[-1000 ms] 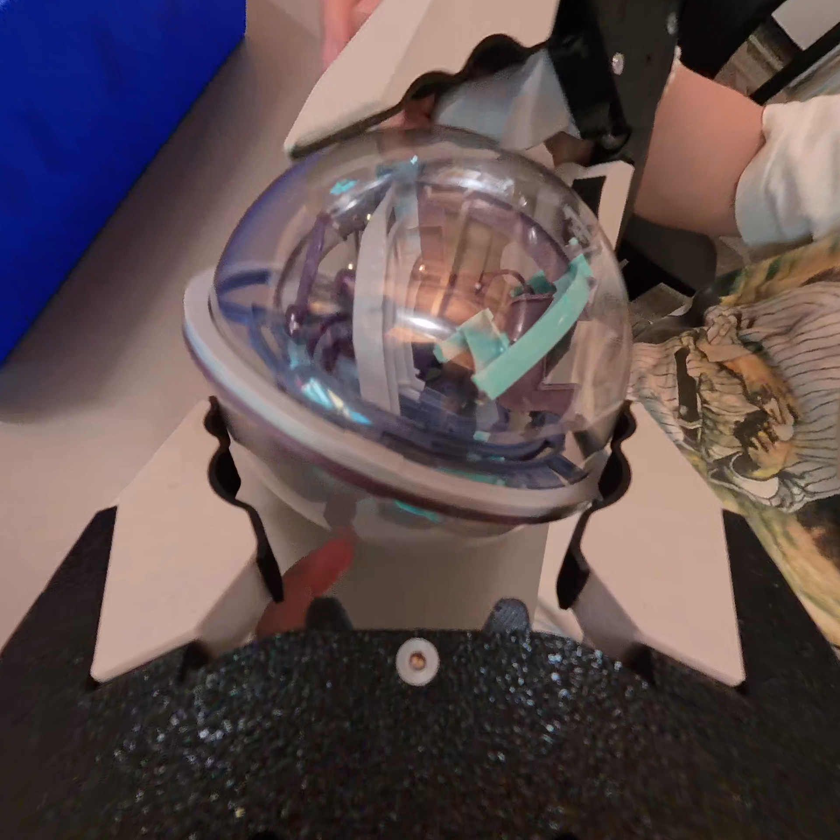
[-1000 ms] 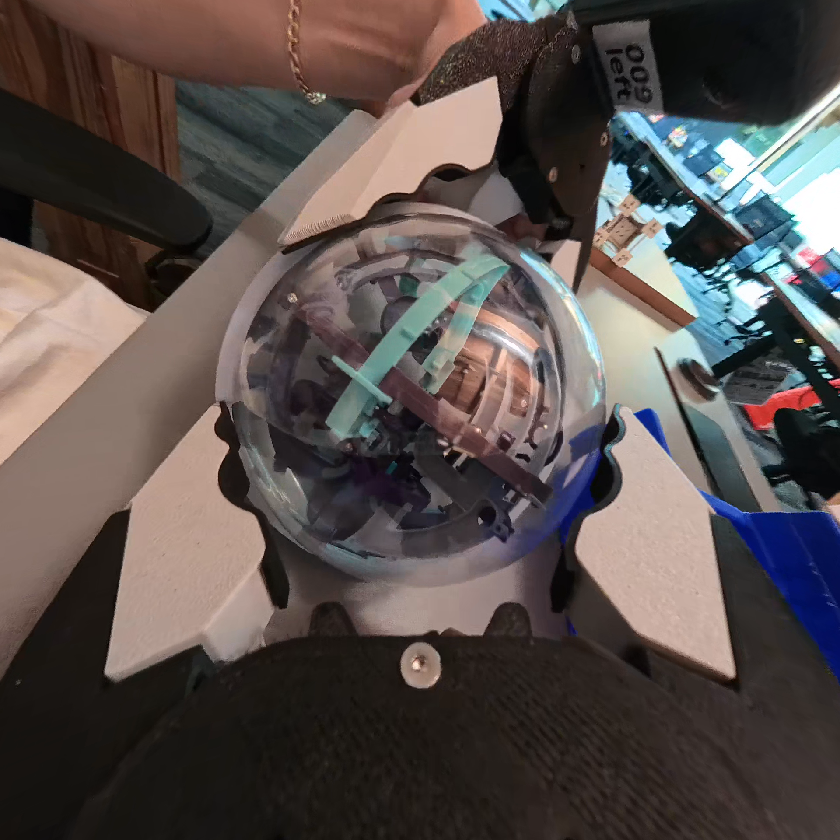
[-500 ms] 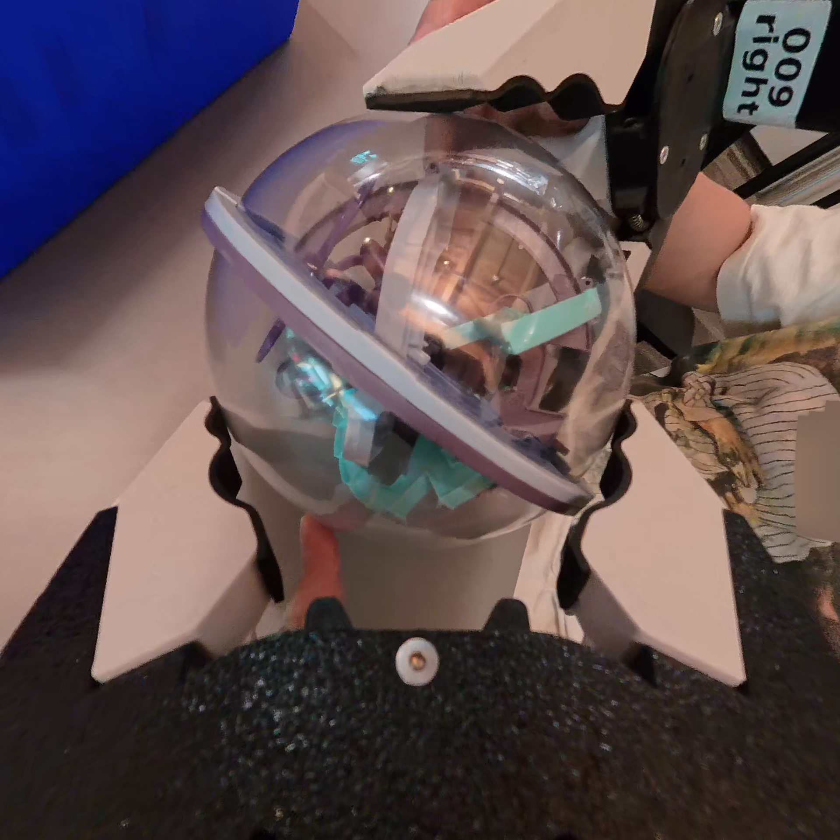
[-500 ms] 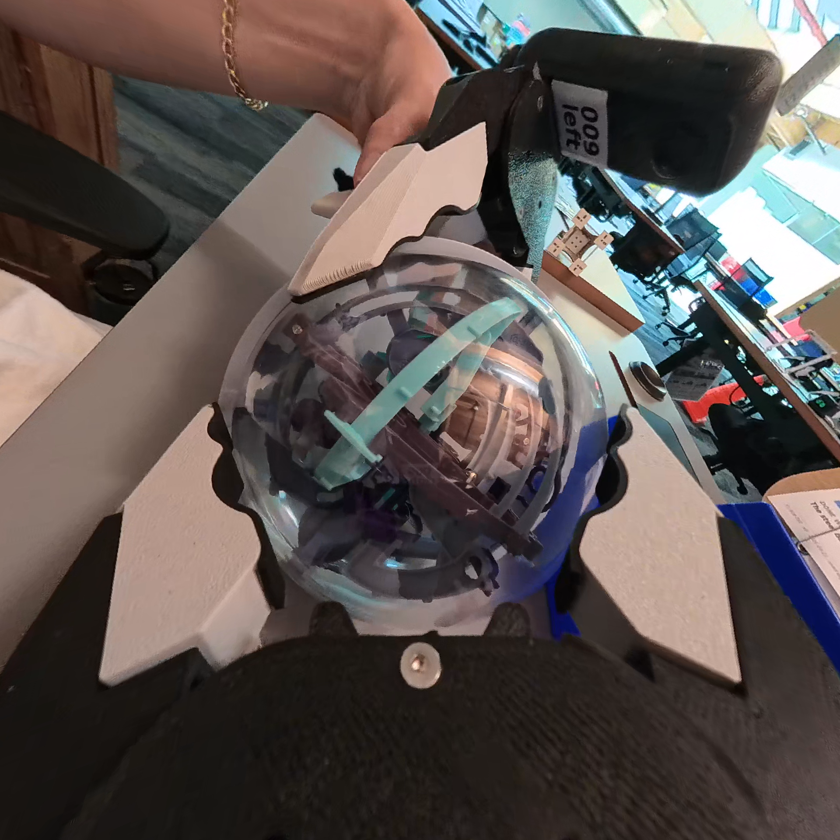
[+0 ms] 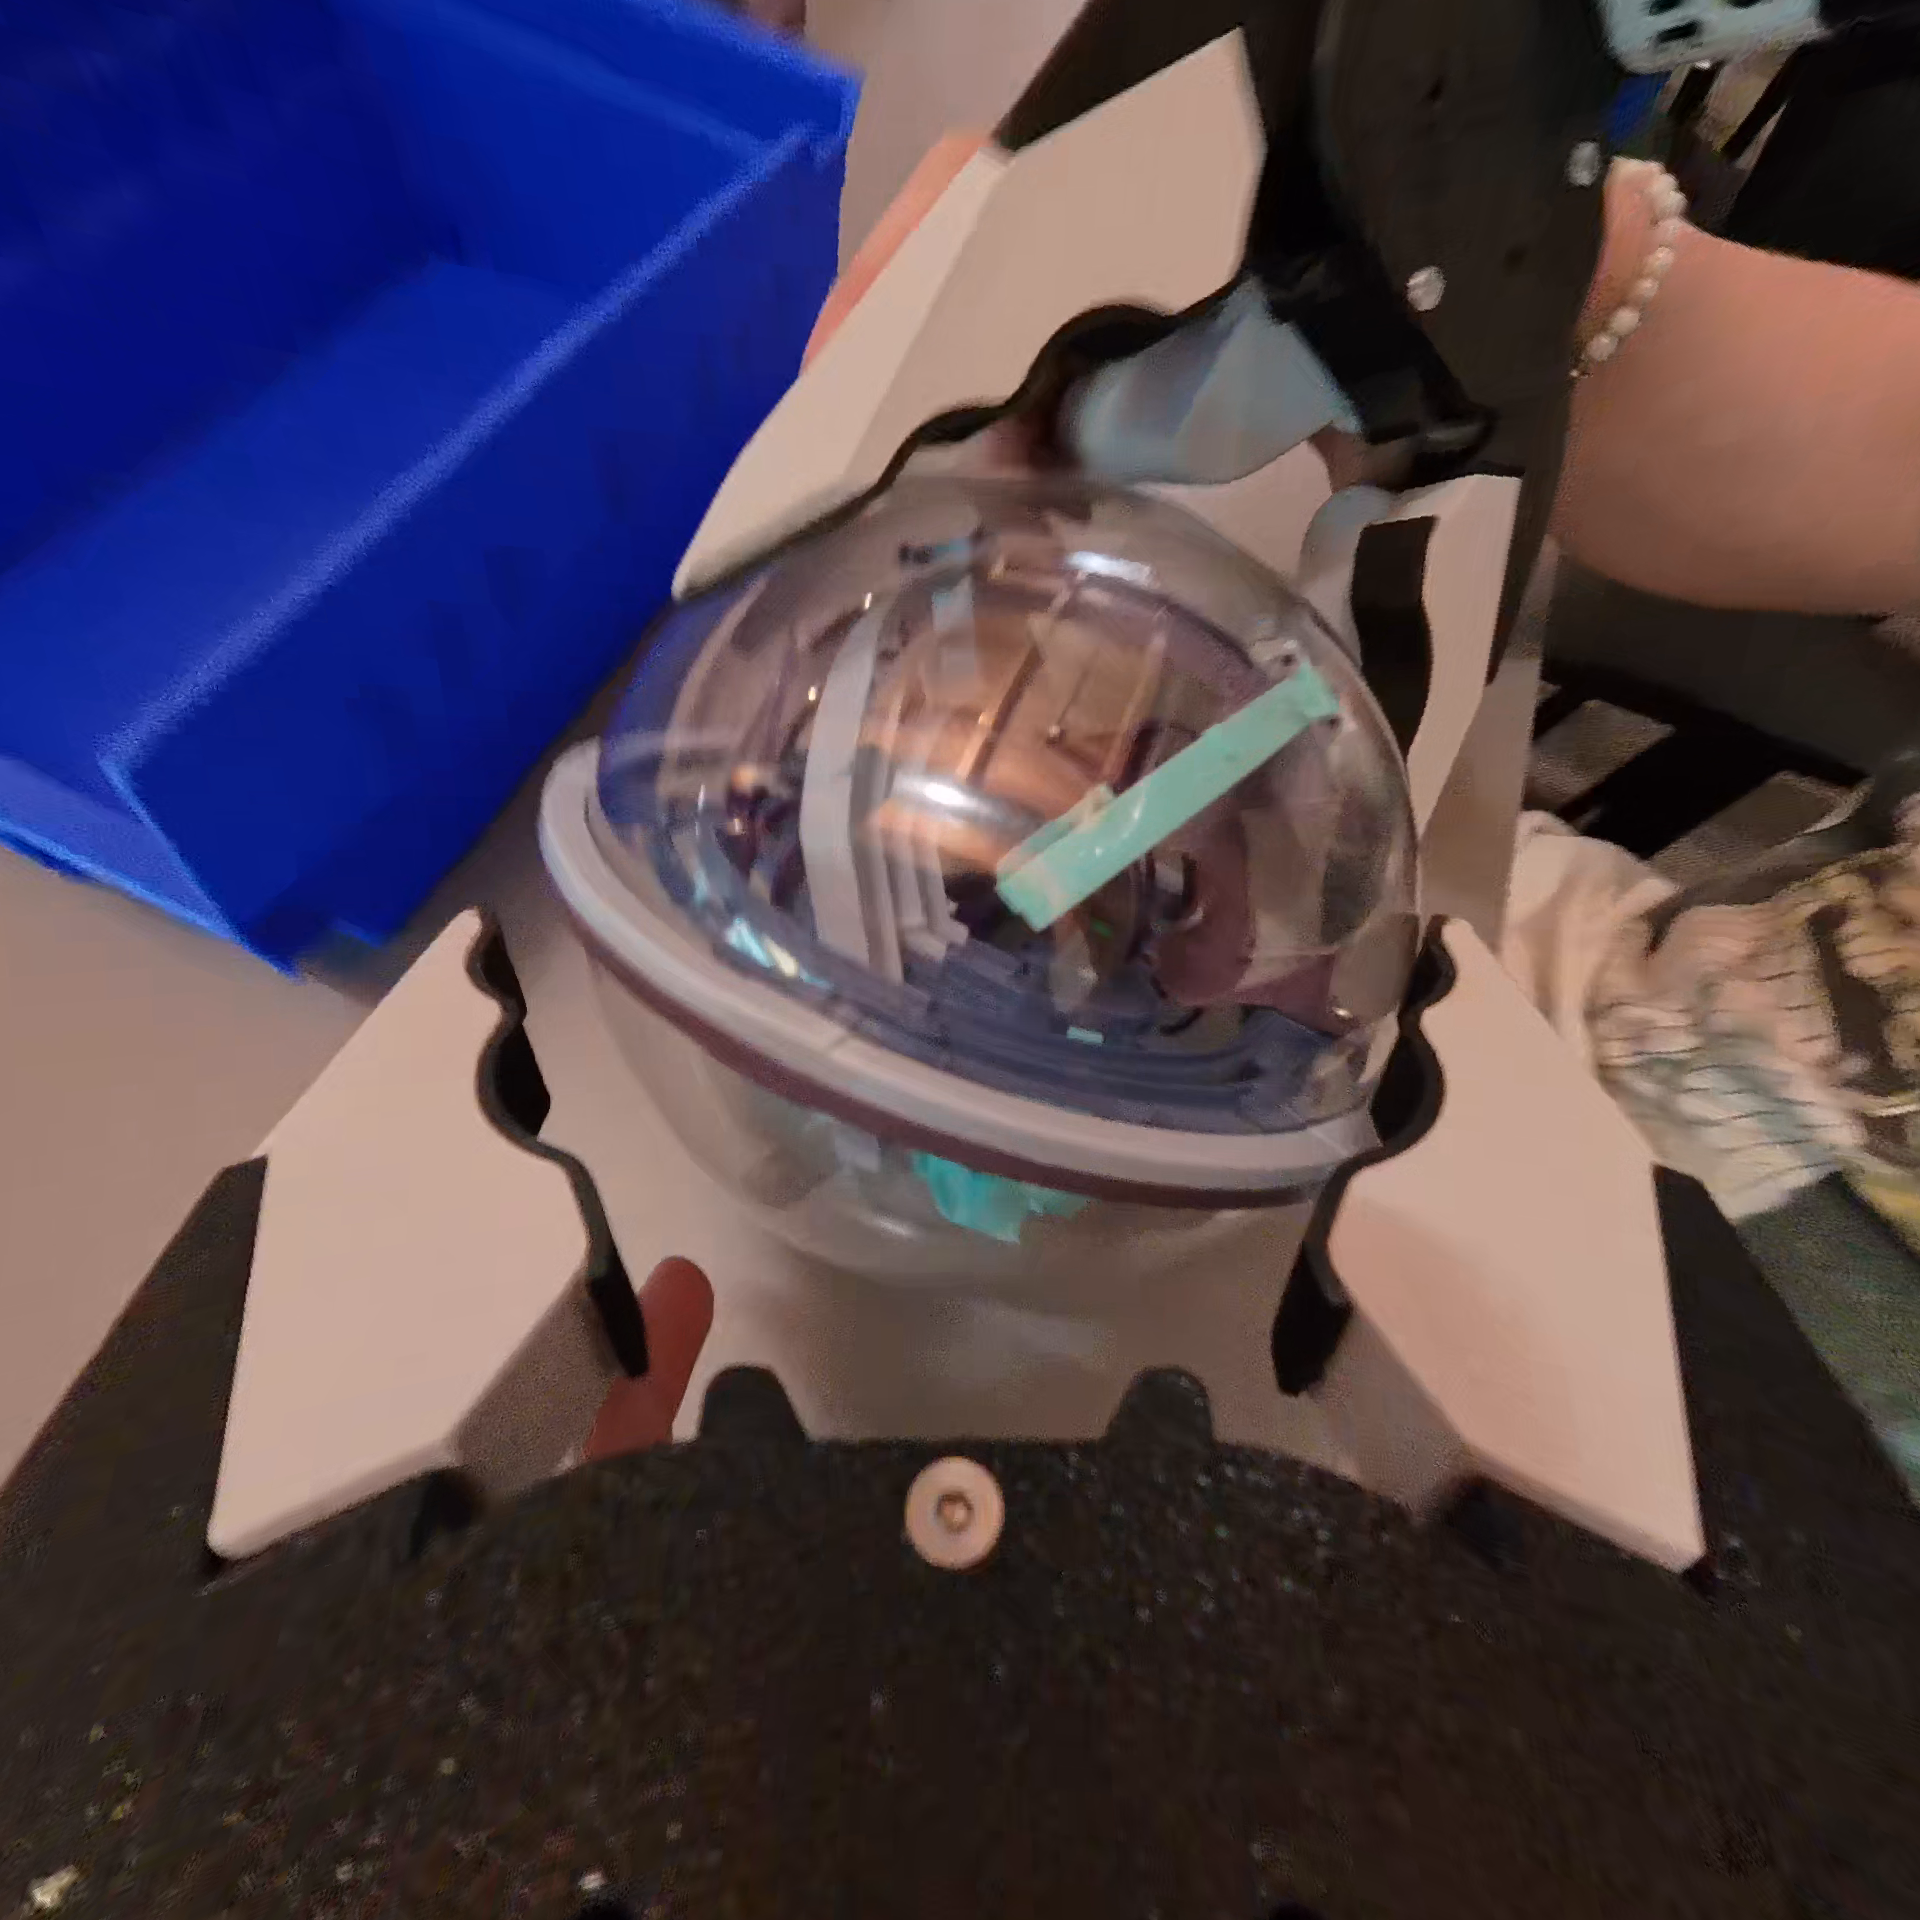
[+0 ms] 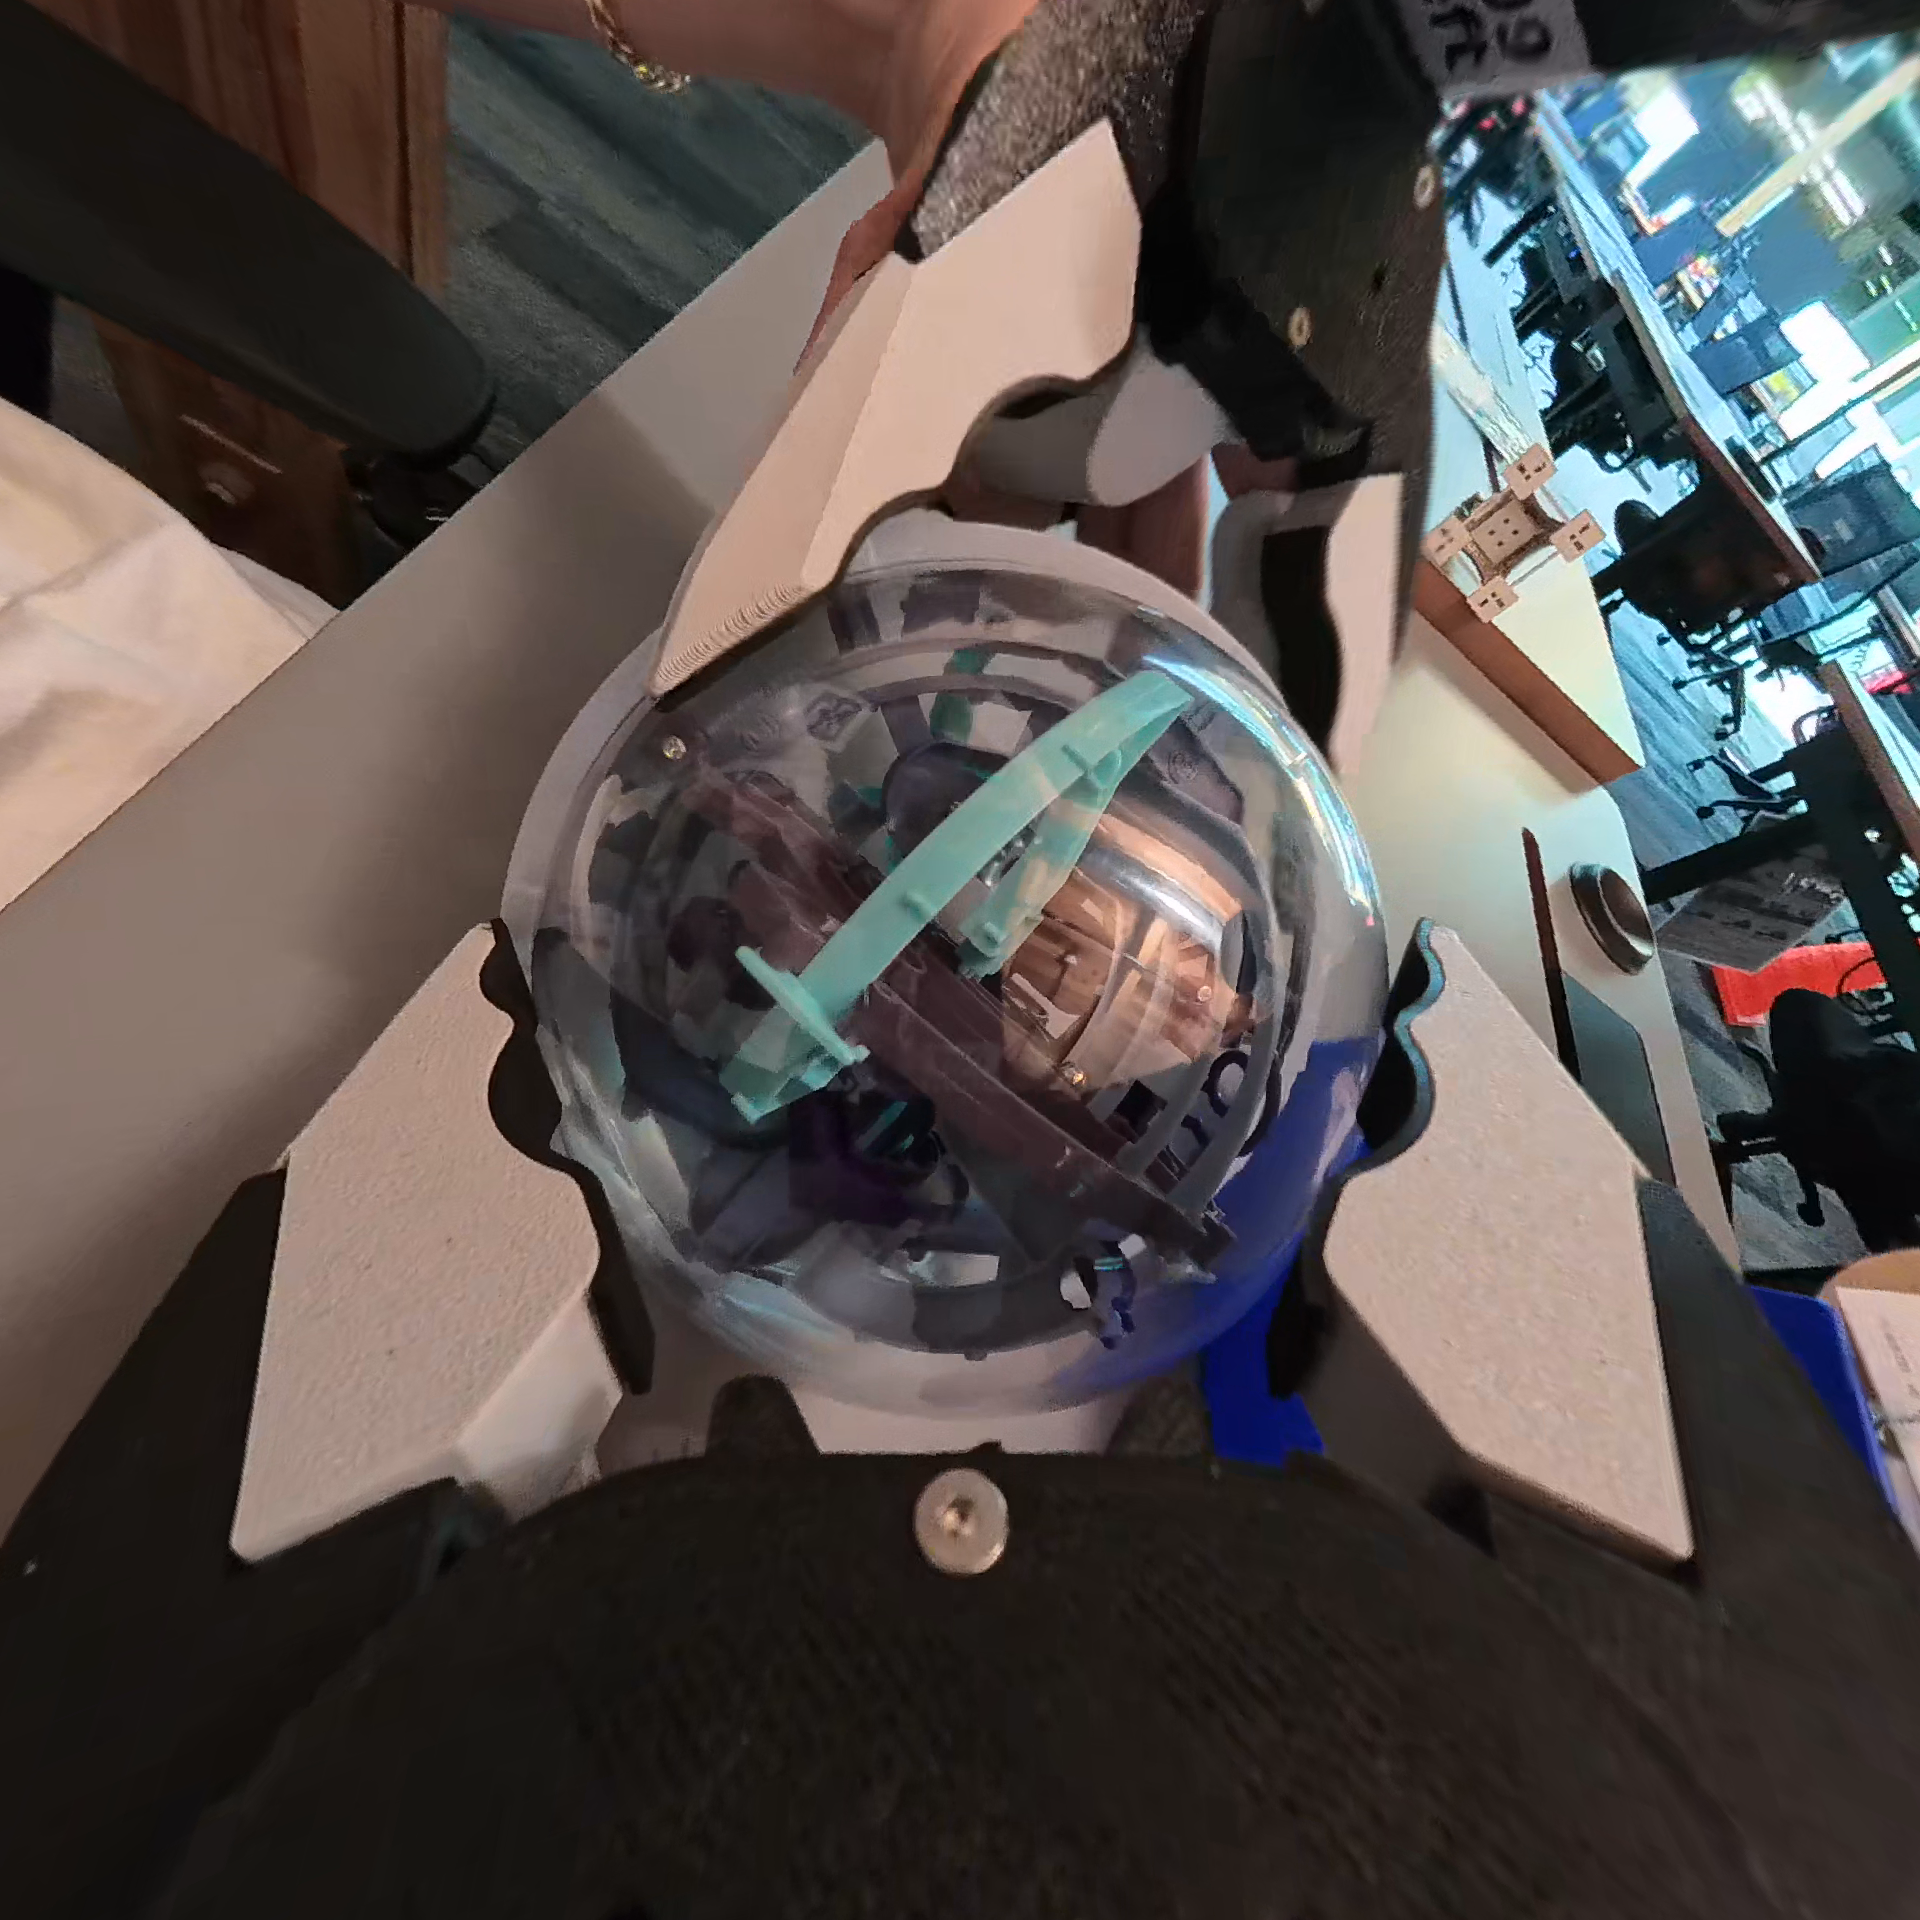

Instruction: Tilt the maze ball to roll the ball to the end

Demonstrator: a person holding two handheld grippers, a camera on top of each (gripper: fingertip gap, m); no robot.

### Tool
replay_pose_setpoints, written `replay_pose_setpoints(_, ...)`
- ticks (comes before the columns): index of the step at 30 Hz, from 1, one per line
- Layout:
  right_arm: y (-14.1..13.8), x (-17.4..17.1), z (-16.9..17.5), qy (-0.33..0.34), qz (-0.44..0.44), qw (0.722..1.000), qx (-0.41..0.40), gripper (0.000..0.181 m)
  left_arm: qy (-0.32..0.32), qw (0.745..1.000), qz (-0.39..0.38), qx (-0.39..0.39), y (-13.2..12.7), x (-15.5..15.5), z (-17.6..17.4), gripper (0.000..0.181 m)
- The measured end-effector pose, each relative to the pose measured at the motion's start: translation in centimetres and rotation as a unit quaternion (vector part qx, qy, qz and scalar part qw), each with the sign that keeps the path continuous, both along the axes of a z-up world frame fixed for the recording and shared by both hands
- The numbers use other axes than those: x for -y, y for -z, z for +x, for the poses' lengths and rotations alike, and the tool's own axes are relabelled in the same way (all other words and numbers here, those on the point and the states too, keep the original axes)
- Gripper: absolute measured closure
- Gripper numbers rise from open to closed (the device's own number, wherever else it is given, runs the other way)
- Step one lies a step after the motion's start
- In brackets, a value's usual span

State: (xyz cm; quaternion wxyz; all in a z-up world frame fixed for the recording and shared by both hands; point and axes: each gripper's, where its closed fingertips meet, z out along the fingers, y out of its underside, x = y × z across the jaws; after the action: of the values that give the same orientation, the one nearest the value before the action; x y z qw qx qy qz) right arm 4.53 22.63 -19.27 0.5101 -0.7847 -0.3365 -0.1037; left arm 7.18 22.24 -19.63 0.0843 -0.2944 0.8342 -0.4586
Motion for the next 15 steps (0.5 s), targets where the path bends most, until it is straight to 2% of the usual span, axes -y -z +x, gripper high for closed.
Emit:
replay_pose_setpoints(3, 0.1, -0.1, -0.1, -0.005, -0.015, 1.0, 0.01, 0.025, 0.016, 0.991, 0.006, 0.13, -1.8, 0.5, 0.3, 0.024)
replay_pose_setpoints(7, 0.0, -0.5, -0.3, -0.014, -0.018, 1.0, 0.006, 0.025, 0.047, 0.975, 0.038, 0.212, -2.3, 0.8, -0.2, 0.024)
replay_pose_setpoints(11, 0.0, -0.8, -0.6, -0.021, -0.022, 0.999, 0.01, 0.025, 0.097, 0.973, 0.054, 0.2, -1.0, 0.8, -1.2, 0.034)
replay_pose_setpoints(15, 0.0, -0.9, -0.6, -0.02, -0.019, 1.0, 0.013, 0.025, 0.13, 0.975, 0.043, 0.176, -0.6, 0.5, -1.7, 0.03)
